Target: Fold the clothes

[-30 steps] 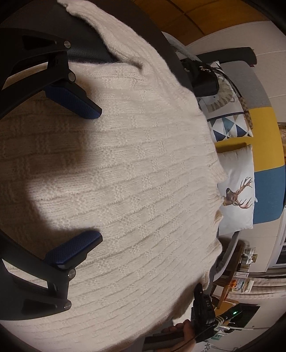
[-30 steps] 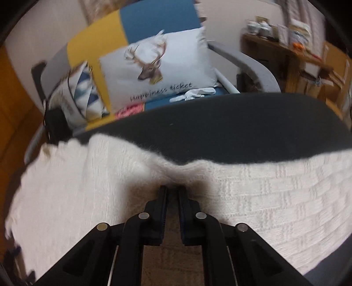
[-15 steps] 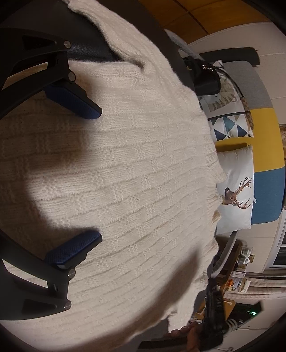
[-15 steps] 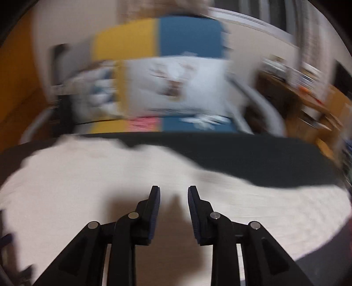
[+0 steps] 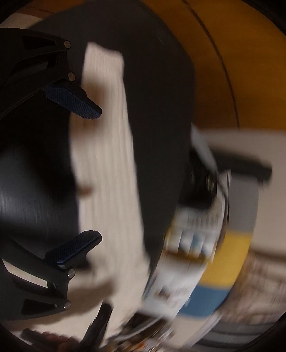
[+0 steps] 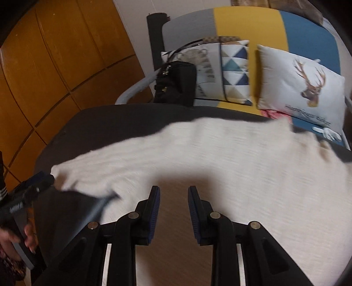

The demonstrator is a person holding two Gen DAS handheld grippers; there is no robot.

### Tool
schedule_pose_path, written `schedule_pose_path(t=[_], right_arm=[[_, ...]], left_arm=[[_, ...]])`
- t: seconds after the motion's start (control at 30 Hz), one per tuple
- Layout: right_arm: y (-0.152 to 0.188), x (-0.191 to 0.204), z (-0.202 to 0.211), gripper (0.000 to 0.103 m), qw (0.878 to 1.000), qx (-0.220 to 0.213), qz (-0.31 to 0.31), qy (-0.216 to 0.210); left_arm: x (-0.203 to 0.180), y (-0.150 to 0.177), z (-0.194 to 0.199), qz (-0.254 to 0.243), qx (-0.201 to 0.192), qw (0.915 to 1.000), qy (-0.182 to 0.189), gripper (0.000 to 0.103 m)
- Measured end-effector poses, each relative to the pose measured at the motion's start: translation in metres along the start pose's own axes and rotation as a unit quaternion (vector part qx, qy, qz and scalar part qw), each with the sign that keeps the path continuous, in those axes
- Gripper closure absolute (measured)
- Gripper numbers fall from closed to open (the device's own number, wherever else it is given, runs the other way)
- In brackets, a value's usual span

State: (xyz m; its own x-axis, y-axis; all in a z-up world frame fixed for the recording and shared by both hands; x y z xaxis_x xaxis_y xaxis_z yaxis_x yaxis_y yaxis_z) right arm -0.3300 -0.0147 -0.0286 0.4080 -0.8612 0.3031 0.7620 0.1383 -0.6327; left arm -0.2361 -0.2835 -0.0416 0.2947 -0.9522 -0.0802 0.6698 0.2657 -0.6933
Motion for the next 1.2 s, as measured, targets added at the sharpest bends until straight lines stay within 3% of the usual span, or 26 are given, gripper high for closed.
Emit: schedule_pose_path(t=[0.13, 0.2, 0.3, 0.73, 0.8, 0.83, 0.87, 1.0, 1.2], right_arm=[[-0.008, 0.022, -0.030, 0.078, 1.000, 0.007, 0.003, -0.005], [0.000, 0.023, -0.051, 0.078, 0.999, 0.032, 0.005, 0.019], [0.007, 0.025, -0.059, 0.078, 0.999, 0.010, 0.023, 0.041], [0.013, 0.031, -0.063, 0.078, 0.997, 0.002, 0.039, 0.060], [0.014, 0.031, -0.063, 0.078, 0.997, 0.001, 0.040, 0.061], [0.014, 0.031, -0.063, 0.078, 0.998, 0.001, 0.038, 0.059], [0.014, 0.031, -0.063, 0.078, 0.998, 0.001, 0.037, 0.056], [0.014, 0.030, -0.063, 0.078, 0.998, 0.000, 0.031, 0.050], [0.015, 0.029, -0.064, 0.078, 0.998, -0.001, 0.029, 0.048]], left_arm=[[0.080, 0.006, -0.014, 0.077, 0.023, 0.9966, -0.019, 0.000], [0.100, 0.013, -0.017, 0.098, 0.026, 0.9946, -0.022, 0.000], [0.126, 0.023, -0.022, 0.121, 0.029, 0.9918, -0.027, 0.000], [0.134, 0.027, -0.062, 0.079, 0.062, 0.9918, -0.079, 0.002], [0.129, 0.023, -0.062, 0.067, 0.056, 0.9932, -0.076, 0.025], [0.126, 0.019, -0.060, 0.062, 0.048, 0.9947, -0.066, 0.064], [0.121, 0.016, -0.061, 0.058, 0.047, 0.9957, -0.054, 0.084], [0.115, 0.014, -0.059, 0.047, 0.038, 0.9967, -0.054, 0.088], [0.132, 0.015, -0.053, 0.076, 0.019, 0.9952, -0.059, 0.091]])
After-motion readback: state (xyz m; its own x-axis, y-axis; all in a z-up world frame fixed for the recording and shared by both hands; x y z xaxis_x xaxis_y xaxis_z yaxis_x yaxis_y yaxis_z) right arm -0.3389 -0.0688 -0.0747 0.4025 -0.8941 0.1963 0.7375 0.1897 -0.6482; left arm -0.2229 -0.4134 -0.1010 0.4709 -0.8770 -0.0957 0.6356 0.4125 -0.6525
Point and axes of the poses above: each gripper's, at about its wrist camera, not at the fingertips, and z roughly against the way its jaws point, x to its left, y to its underside, the point moved 9 cm from there along -z, roughly the way its jaws point, and after that the axes turned 1 degree about -z, right-handed, at the moved point
